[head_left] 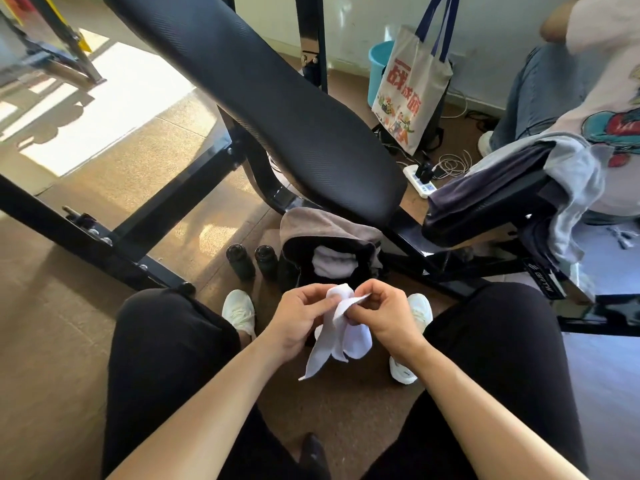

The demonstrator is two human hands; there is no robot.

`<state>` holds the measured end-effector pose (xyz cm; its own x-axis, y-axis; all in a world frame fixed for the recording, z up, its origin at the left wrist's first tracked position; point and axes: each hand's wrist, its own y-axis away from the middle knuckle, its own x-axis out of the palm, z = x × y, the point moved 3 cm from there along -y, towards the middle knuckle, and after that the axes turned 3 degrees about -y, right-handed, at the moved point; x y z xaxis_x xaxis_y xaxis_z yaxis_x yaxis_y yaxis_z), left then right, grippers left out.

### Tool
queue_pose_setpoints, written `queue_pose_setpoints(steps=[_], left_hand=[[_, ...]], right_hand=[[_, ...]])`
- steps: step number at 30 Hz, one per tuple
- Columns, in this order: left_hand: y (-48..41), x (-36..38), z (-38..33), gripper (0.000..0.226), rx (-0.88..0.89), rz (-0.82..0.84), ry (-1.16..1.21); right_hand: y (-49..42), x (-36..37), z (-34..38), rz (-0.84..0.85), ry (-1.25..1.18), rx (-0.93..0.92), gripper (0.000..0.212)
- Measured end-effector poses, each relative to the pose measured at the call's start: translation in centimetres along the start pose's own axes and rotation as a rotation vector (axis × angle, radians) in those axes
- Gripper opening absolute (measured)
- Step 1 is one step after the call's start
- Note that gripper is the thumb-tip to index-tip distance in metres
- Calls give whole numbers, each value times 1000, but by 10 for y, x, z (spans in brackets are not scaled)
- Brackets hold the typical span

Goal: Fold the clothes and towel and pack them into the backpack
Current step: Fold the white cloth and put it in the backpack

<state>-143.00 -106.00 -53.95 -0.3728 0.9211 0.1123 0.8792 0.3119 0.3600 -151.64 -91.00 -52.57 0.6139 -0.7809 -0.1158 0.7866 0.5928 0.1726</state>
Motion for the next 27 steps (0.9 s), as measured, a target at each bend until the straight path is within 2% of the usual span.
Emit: queue_pose_setpoints(steps=[4,7,11,15,18,23,27], left_hand=[[-3,-2,6,17,27,-106,22],[-6,-3,6,15,24,-103,62],[-9,2,10,20,-18,-47,114],[-10,4,14,22,-44,-16,155],[-10,3,12,22,-57,-1,170],[-10,0,10,20,-60,-59,143],[-7,3,9,23,-45,30,110]], right_hand=[[-2,0,-4,-65,55,-6,31],[-4,-2,-4,-95,37,-12,35],[-5,-1,-5,-44,25,-22,27],[-5,0,-7,-6,83,-47,8],[-6,-2,-9,-34,112,-68,6],[-2,-1,-3,22,57,-86,8],[-2,-2,-1,14,70,-110,6]])
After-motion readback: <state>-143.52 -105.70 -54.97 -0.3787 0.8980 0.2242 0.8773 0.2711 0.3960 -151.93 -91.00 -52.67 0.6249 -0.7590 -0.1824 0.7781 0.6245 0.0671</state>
